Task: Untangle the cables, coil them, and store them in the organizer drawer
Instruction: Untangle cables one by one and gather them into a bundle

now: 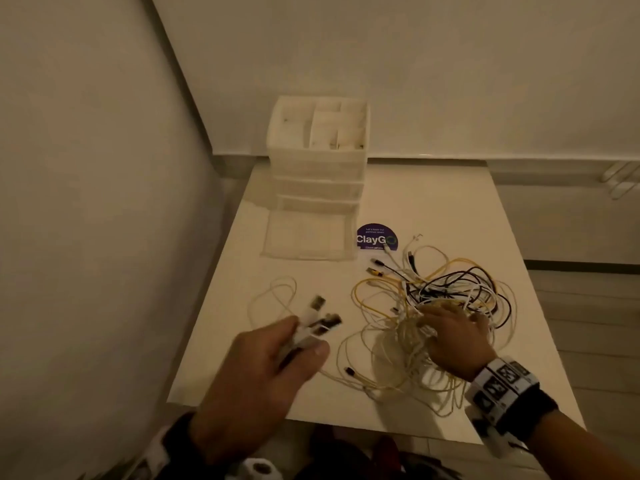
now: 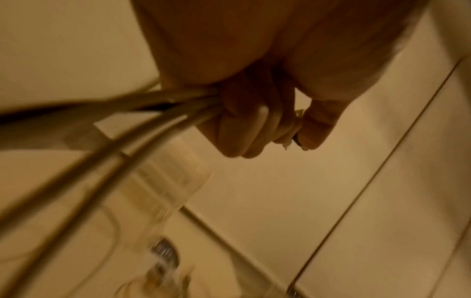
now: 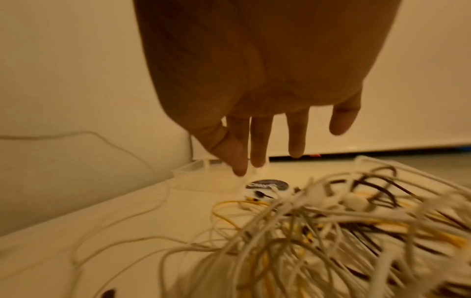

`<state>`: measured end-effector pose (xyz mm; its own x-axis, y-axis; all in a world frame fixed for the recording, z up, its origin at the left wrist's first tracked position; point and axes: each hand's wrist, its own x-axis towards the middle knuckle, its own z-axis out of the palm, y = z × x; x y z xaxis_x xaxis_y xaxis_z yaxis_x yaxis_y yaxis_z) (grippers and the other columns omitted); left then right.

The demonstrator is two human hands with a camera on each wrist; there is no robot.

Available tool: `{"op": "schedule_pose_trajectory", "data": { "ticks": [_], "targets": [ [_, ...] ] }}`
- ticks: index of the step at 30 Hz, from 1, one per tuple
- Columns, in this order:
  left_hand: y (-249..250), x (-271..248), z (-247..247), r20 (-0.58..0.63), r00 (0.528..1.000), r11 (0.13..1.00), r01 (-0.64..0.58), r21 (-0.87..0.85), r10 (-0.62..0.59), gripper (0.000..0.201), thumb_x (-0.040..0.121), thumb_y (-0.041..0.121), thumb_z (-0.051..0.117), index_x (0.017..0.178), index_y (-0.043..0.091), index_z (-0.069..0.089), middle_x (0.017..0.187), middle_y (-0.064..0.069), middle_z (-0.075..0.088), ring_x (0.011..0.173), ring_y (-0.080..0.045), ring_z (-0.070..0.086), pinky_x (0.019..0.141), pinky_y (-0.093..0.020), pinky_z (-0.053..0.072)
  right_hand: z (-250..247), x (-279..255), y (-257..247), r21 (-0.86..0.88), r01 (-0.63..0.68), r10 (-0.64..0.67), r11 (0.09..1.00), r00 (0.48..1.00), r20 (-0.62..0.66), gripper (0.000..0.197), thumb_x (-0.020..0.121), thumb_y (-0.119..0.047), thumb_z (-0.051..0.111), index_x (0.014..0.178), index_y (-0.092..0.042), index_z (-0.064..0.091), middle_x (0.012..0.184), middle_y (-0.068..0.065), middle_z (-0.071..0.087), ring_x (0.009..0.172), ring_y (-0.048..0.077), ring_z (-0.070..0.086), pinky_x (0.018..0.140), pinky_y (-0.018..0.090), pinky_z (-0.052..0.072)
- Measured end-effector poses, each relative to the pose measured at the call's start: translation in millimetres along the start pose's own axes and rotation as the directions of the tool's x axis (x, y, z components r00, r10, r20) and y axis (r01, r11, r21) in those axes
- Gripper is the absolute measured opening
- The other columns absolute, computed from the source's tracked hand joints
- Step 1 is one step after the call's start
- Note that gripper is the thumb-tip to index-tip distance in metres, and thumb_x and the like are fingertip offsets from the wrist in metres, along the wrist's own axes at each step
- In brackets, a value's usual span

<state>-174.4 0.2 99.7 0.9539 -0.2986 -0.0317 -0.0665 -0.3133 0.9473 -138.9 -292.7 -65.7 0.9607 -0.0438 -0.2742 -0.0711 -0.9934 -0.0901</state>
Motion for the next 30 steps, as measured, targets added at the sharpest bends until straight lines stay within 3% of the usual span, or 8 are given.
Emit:
{"op": "schedule_pose_trajectory", "data": {
  "ticks": [3,5,7,16,20,23,27,30],
  "targets": [
    [-65,17,36,0.08,0.997,0.994,0.017,0.106,-0.025,0.036,0.089,0.042,0.059,0.069,0.014,0.051,0.057,0.006,0.046,0.055,-0.006,0.04,0.055,-0.028,0.033,12,-29,-27,0.107,0.262,-0.221,0.959,0.931,-0.292,0.021,0.075,-0.016,0.064,0.09,-0.031,0.066,0.098,-0.012,0.067,0.093,0.018,0.058,0.079,0.043,0.044],
    [-102,33,40,0.014,0.995,0.988,0.1,0.119,-0.103,0.034,0.094,0.036,0.057,0.069,0.015,0.052,0.057,0.006,0.045,0.055,-0.007,0.039,0.054,-0.026,0.032,25,-48,-56,0.307,0.419,-0.401,0.854,0.908,-0.124,0.02,0.082,-0.014,0.057,0.097,-0.024,0.065,0.095,-0.003,0.065,0.087,0.018,0.059,0.077,0.038,0.049],
    [-118,39,47,-0.029,0.993,0.983,0.115,0.146,-0.111,0.035,0.096,0.036,0.056,0.07,0.012,0.052,0.056,0.007,0.04,0.054,-0.007,0.034,0.054,-0.024,0.028,49,-55,-77,0.346,0.389,-0.467,0.854,0.866,0.178,0.028,0.089,-0.017,0.047,0.114,-0.02,0.061,0.113,0.003,0.06,0.101,0.024,0.059,0.083,0.036,0.048],
    [-151,44,46,-0.172,0.929,0.929,0.282,-0.238,-0.326,0.032,0.098,0.03,0.052,0.071,0.011,0.052,0.051,0.011,0.029,0.047,-0.012,0.022,0.045,-0.027,0.022,109,-33,-74,0.178,0.153,-0.191,0.972,0.958,0.215,0.044,0.093,-0.017,0.046,0.136,-0.017,0.036,0.13,0.005,0.04,0.116,0.028,0.049,0.08,0.039,0.047],
    [-123,35,26,-0.235,0.906,0.851,0.203,-0.485,-0.351,0.034,0.097,0.021,0.051,0.065,0.017,0.042,0.055,0.0,0.021,0.04,-0.008,0.017,0.039,-0.02,0.014,112,-28,-89,0.12,0.189,-0.212,0.975,0.951,0.226,0.027,0.095,-0.012,0.044,0.122,-0.012,0.047,0.123,0.008,0.045,0.115,0.031,0.049,0.073,0.037,0.041],
    [-95,32,-4,-0.274,0.929,0.852,0.076,-0.518,-0.25,0.038,0.092,0.033,0.055,0.058,0.022,0.043,0.051,0.003,0.023,0.039,-0.007,0.017,0.04,-0.023,0.012,96,-27,-91,0.304,0.17,-0.188,0.937,0.982,0.03,0.023,0.097,-0.02,0.047,0.117,-0.015,0.057,0.115,0.005,0.051,0.102,0.03,0.058,0.069,0.036,0.042],
    [-55,26,-40,-0.282,0.952,0.81,-0.07,-0.582,-0.12,0.044,0.093,0.036,0.052,0.053,0.025,0.04,0.047,0.006,0.024,0.036,-0.006,0.017,0.038,-0.014,0.017,41,-28,-100,0.475,0.291,-0.196,0.83,0.951,-0.24,0.052,0.084,-0.027,0.063,0.132,-0.019,0.045,0.127,-0.002,0.043,0.108,0.02,0.055,0.084,0.029,0.049],
    [-24,19,-43,-0.259,0.965,0.78,-0.131,-0.612,-0.041,0.05,0.1,0.032,0.047,0.051,0.023,0.04,0.045,0.007,0.027,0.034,-0.004,0.019,0.038,-0.013,0.02,-19,-32,-155,0.509,0.6,-0.512,0.618,0.797,-0.319,0.094,0.075,-0.037,0.068,0.15,-0.028,0.012,0.154,-0.007,0.019,0.144,0.018,0.02,0.115,0.031,0.022]
  ]
}}
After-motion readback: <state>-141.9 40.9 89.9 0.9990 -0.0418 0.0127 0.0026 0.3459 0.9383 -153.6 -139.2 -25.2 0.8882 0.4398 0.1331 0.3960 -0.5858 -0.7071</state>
